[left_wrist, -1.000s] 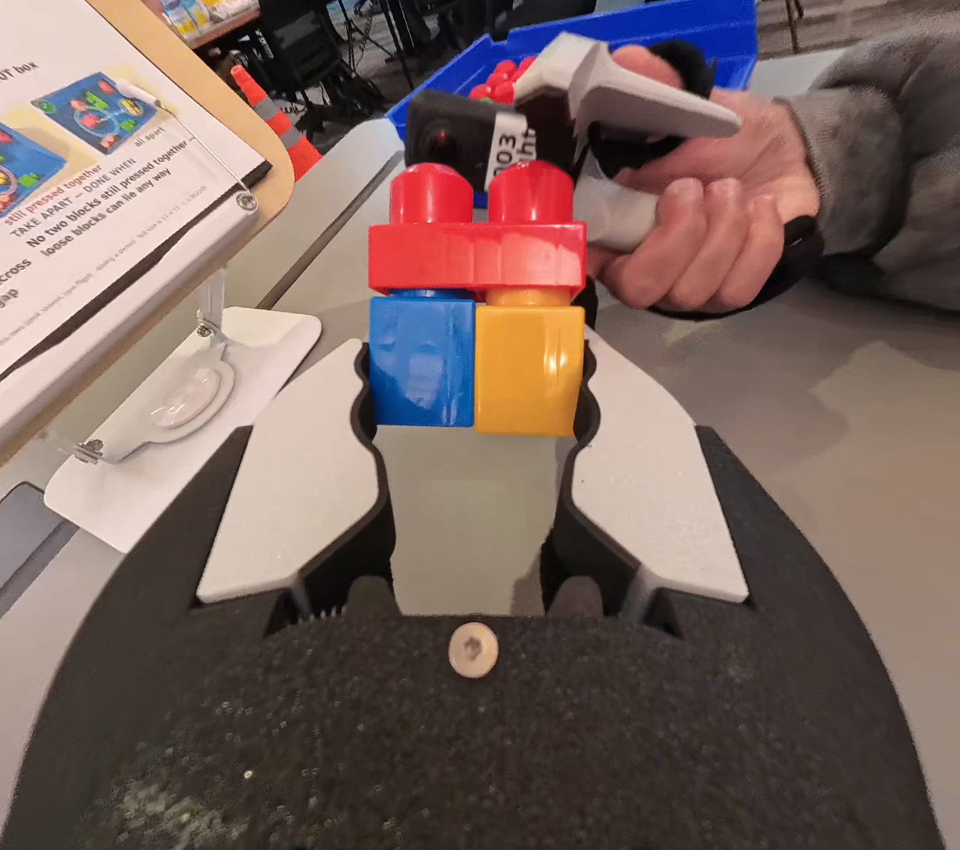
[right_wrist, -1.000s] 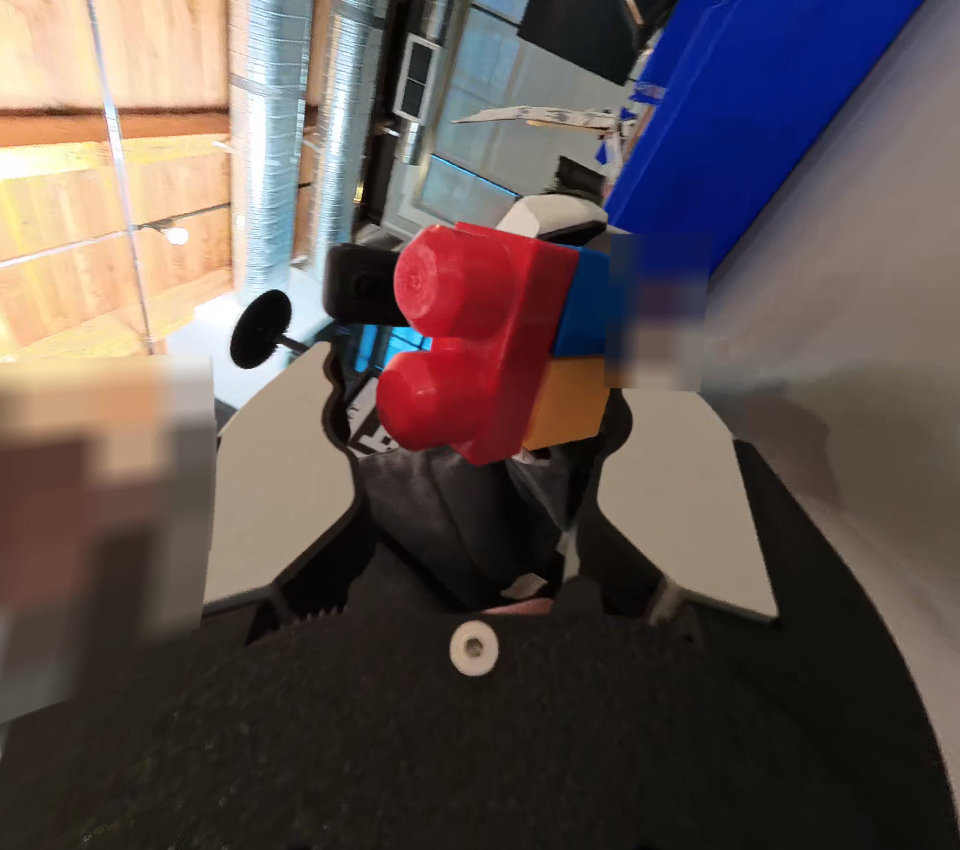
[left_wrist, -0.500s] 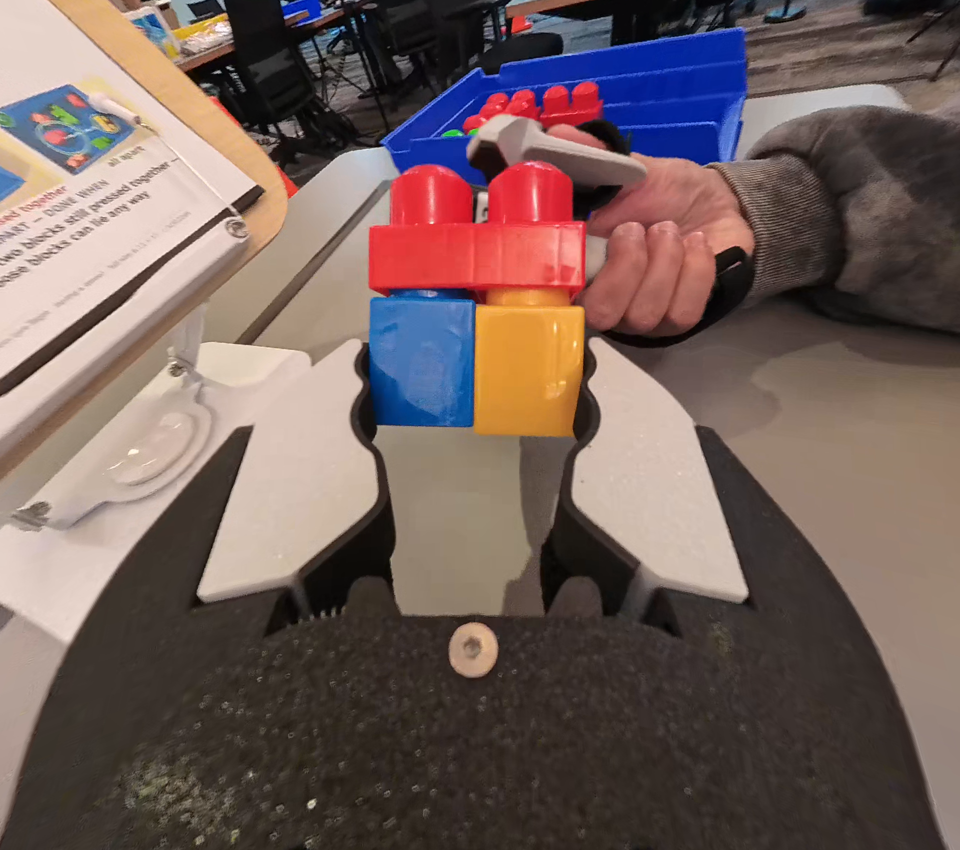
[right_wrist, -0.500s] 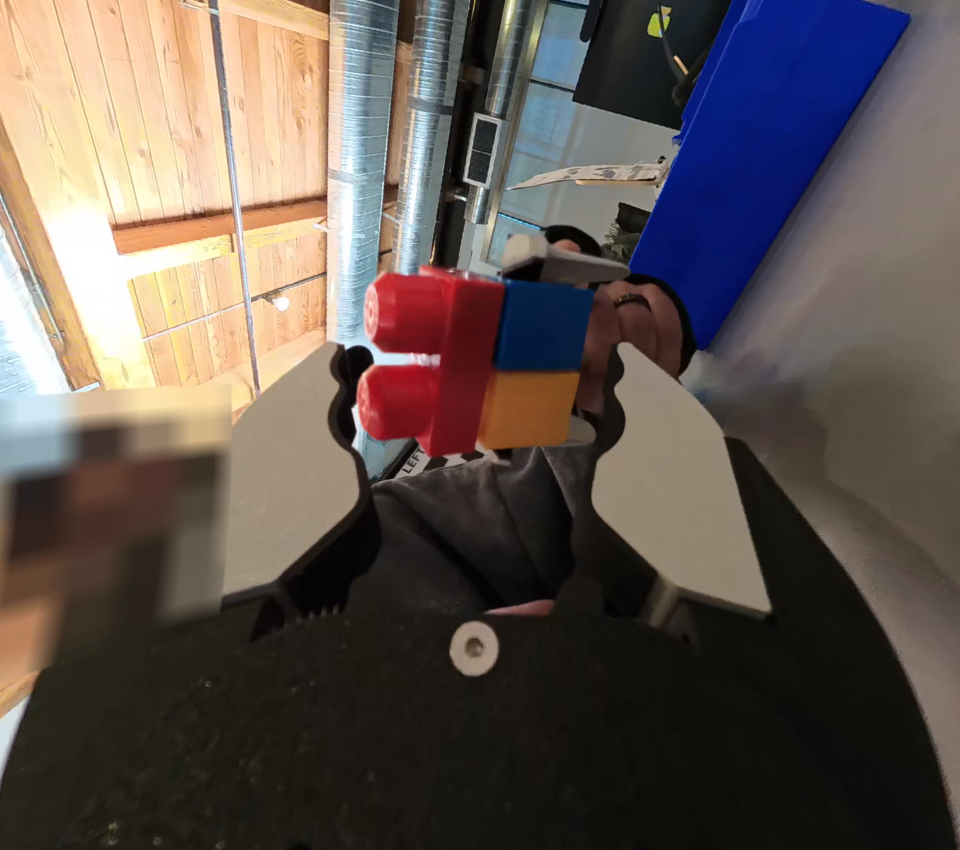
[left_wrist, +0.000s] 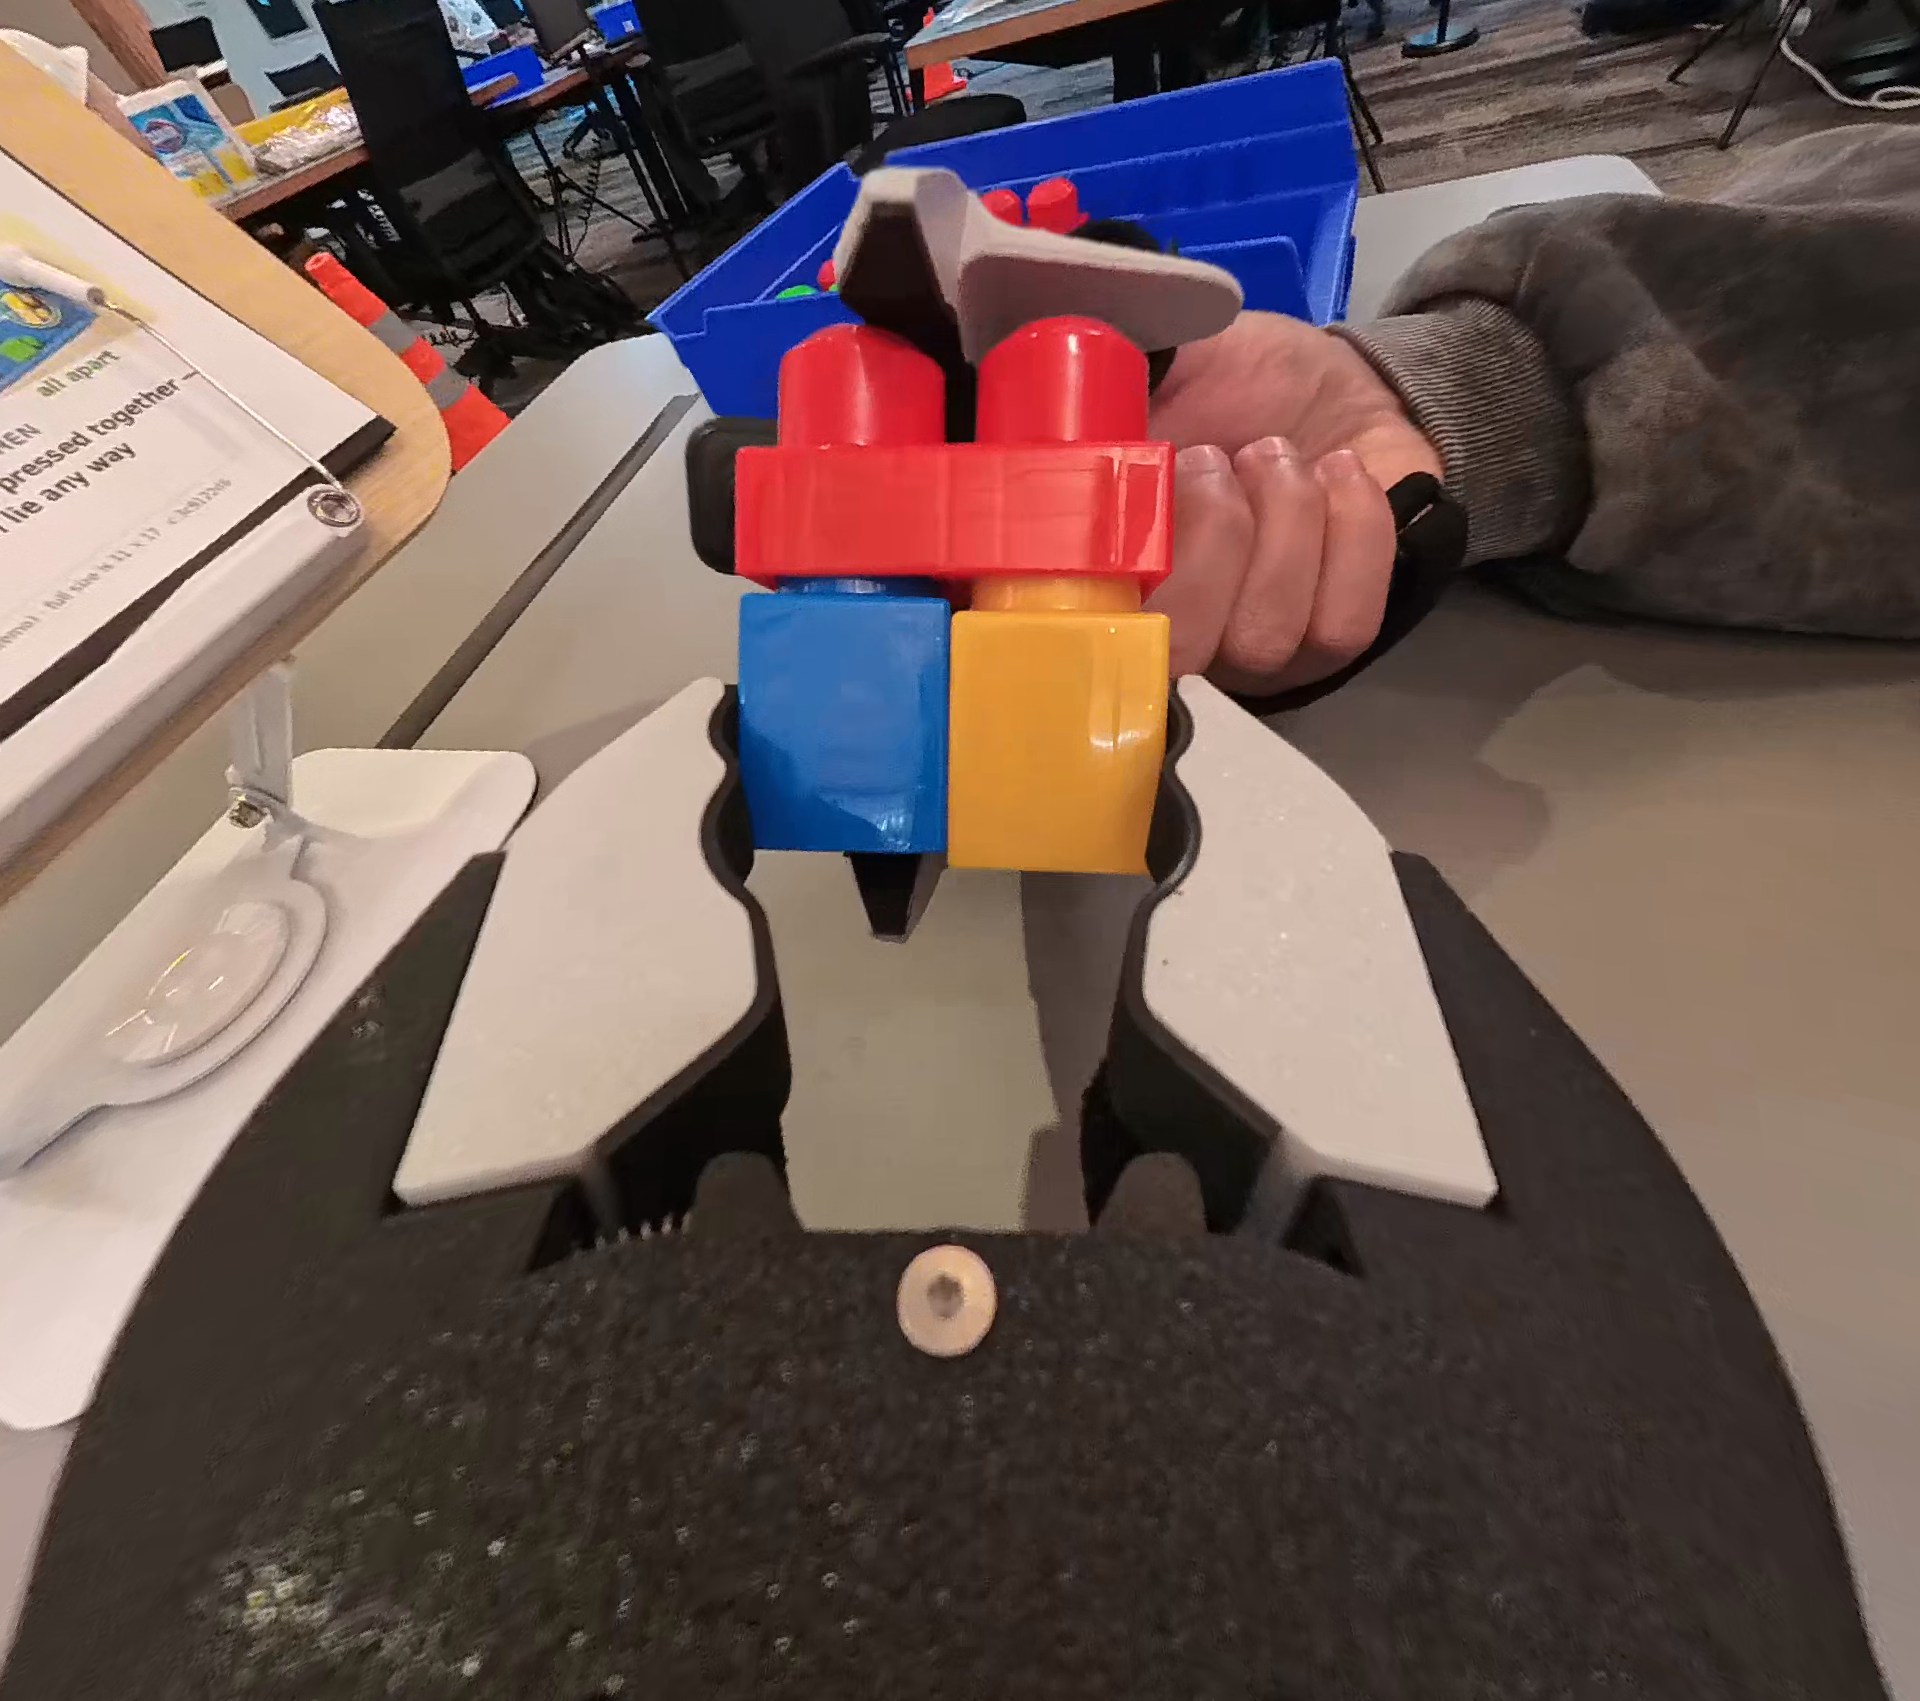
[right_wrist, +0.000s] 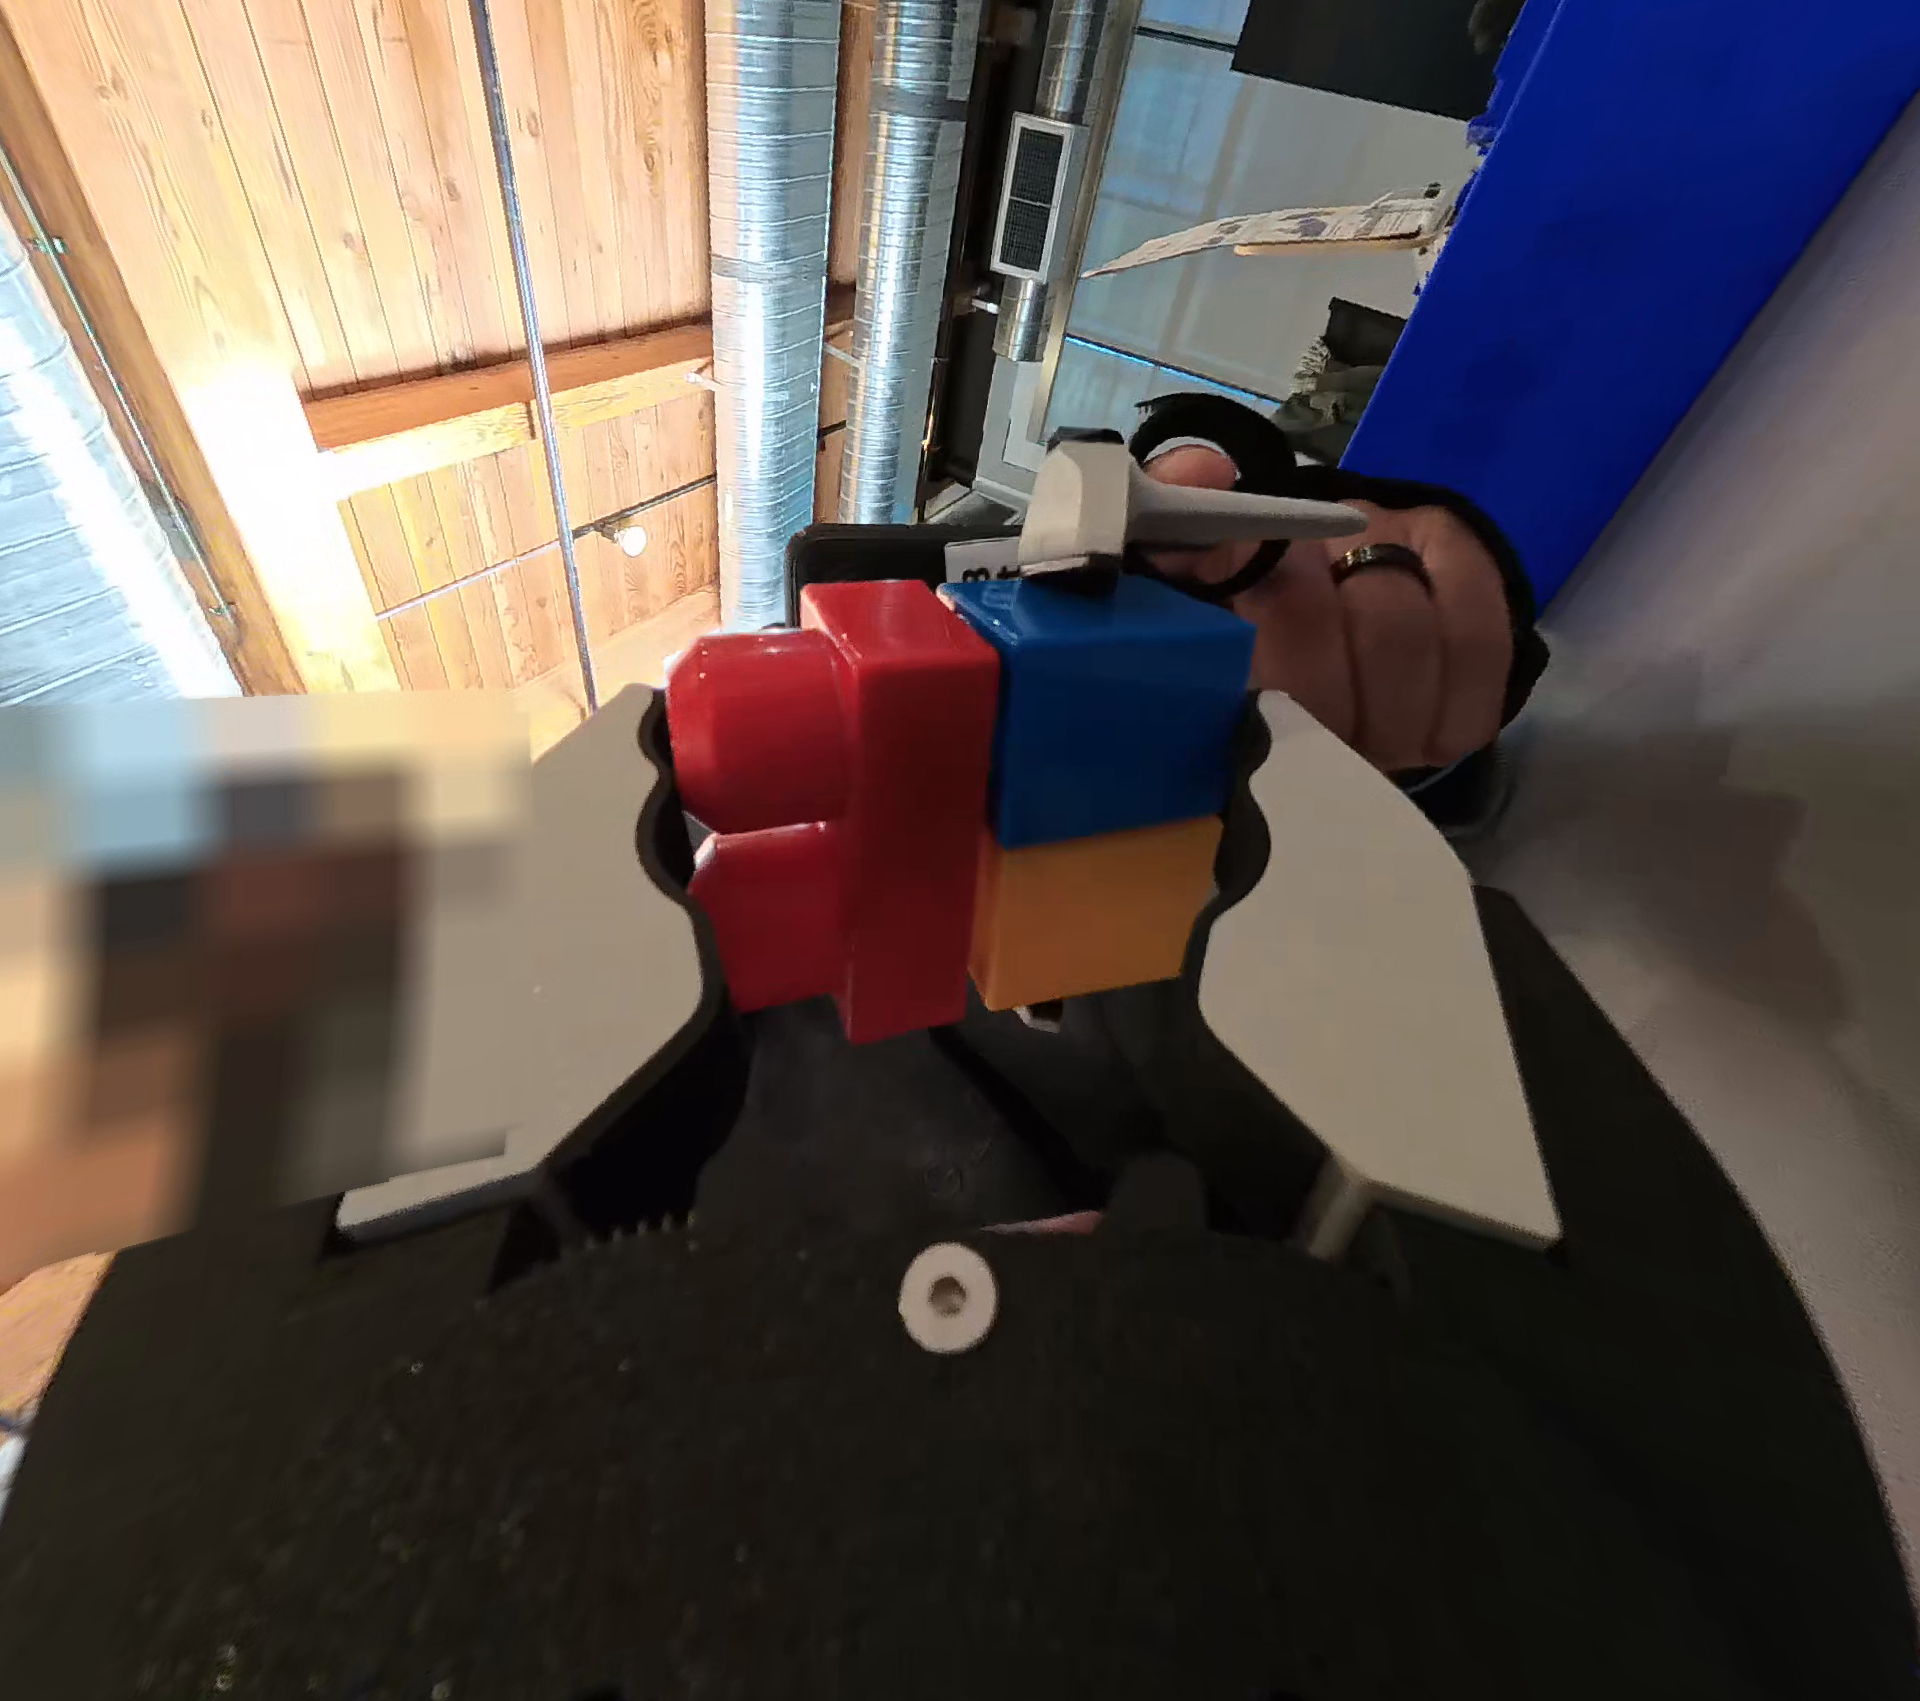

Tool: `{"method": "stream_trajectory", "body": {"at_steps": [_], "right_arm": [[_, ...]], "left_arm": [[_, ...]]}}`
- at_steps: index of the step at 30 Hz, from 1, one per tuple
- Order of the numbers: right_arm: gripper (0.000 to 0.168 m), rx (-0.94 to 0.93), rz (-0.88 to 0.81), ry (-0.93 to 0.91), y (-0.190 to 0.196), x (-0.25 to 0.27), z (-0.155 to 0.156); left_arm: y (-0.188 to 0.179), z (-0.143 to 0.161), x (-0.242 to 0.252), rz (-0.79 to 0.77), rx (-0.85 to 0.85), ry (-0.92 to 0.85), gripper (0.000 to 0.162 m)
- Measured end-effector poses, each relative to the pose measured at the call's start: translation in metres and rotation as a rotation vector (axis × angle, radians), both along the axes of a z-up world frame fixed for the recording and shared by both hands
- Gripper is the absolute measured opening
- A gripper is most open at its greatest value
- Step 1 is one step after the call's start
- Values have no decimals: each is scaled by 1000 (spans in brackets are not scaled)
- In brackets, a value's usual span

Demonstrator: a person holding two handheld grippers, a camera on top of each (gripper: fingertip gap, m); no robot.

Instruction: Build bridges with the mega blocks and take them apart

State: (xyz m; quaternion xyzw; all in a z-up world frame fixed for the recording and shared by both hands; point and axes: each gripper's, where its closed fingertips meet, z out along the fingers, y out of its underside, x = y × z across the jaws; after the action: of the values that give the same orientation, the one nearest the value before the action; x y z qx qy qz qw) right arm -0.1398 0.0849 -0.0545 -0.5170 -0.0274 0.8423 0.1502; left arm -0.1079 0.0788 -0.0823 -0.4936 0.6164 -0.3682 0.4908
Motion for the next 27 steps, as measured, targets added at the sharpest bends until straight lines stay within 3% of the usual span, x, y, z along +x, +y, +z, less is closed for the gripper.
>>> {"method": "stream_trajectory", "body": {"at_steps": [6,19,24,27], "right_arm": [[99,86,-56,-120,1,-1,-8],[96,36,-80,-52,7,-2,-6],[110,82,-36,-42,-8,-3,-2],[107,74,-16,-91,-11,-4,-8]], "left_arm": [[5,-8,1,30,71,27,74],[9,-10,0,59,100,62,75],[6,-4,-4,41,75,37,75],[1,-9,-4,36,104,58,74]]}}
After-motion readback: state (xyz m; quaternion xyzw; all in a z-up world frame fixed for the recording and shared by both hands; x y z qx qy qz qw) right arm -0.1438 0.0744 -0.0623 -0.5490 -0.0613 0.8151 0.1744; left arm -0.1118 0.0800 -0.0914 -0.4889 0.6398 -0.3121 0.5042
